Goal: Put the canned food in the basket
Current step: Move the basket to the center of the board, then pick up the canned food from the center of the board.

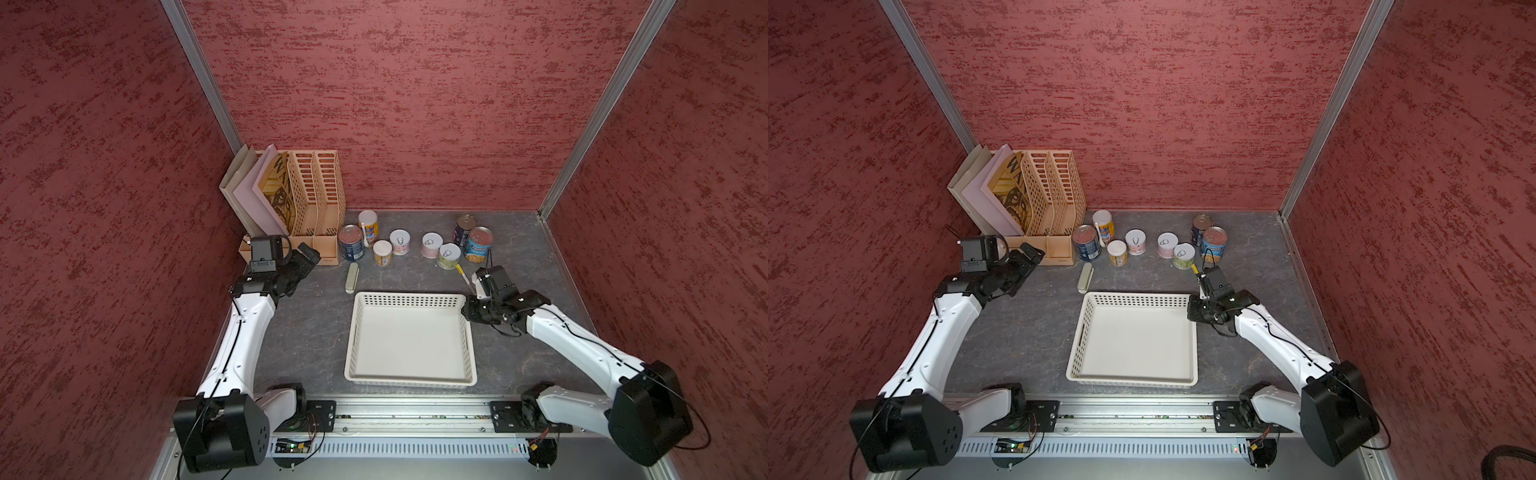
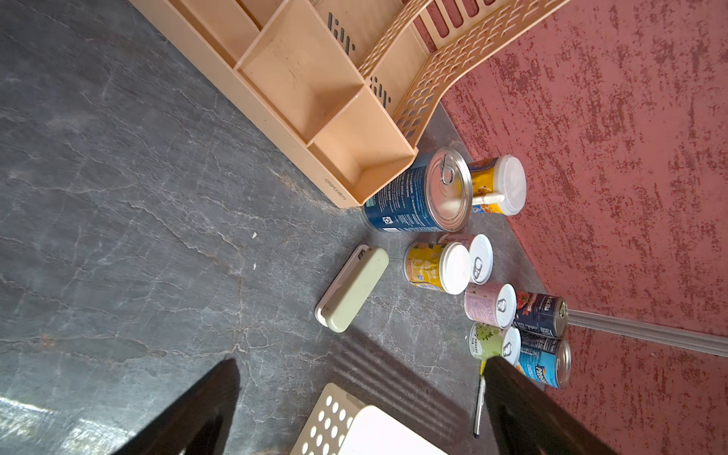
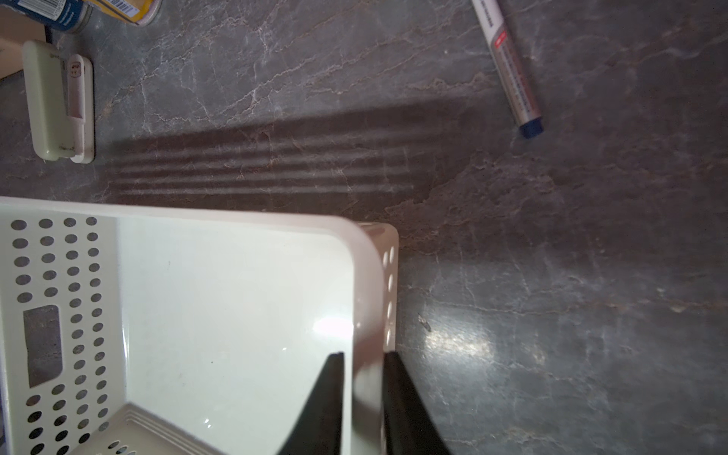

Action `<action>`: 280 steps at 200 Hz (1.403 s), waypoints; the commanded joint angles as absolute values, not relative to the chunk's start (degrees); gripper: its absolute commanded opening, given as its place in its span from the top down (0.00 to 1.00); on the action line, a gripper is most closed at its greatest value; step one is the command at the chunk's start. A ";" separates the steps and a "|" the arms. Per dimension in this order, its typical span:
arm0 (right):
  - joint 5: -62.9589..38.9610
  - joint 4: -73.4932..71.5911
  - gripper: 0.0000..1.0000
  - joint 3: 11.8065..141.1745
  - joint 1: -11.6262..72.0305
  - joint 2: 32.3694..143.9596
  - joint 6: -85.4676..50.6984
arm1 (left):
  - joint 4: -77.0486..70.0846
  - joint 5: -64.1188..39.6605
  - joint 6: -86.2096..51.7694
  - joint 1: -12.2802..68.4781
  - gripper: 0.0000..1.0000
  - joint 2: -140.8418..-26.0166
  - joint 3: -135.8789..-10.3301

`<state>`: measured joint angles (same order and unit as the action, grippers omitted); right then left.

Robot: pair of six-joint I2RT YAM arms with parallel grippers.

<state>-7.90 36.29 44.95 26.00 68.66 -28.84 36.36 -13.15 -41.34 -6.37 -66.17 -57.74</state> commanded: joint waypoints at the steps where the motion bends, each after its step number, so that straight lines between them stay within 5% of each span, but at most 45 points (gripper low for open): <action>1: -6.39 38.30 0.53 45.50 26.52 66.13 -27.62 | 35.46 -13.68 -41.31 -7.07 0.00 -66.04 -57.40; 36: -1.02 42.79 0.20 52.82 26.51 66.09 -27.44 | 33.33 -13.97 -40.16 -7.08 0.00 -64.97 -56.76; 79: 5.91 40.82 0.14 62.51 26.40 69.30 -30.58 | 26.91 -14.59 -38.46 -6.86 0.00 -61.37 -53.20; 106: 11.56 33.85 0.02 64.24 25.47 73.84 -31.18 | 25.50 -17.06 -38.30 -6.77 0.00 -60.19 -52.30; 168: 8.86 24.42 0.02 69.08 18.85 89.47 -30.55 | 25.28 -20.70 -38.27 -6.85 0.00 -60.18 -52.51; 280: 19.77 27.55 0.02 80.29 15.01 105.11 -25.35 | 26.76 -21.14 -38.25 -6.86 0.00 -63.44 -53.79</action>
<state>17.12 27.09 77.06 16.69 102.67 -26.44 26.79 -20.62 -39.05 -6.70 -62.81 -52.56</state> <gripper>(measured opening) 0.984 0.996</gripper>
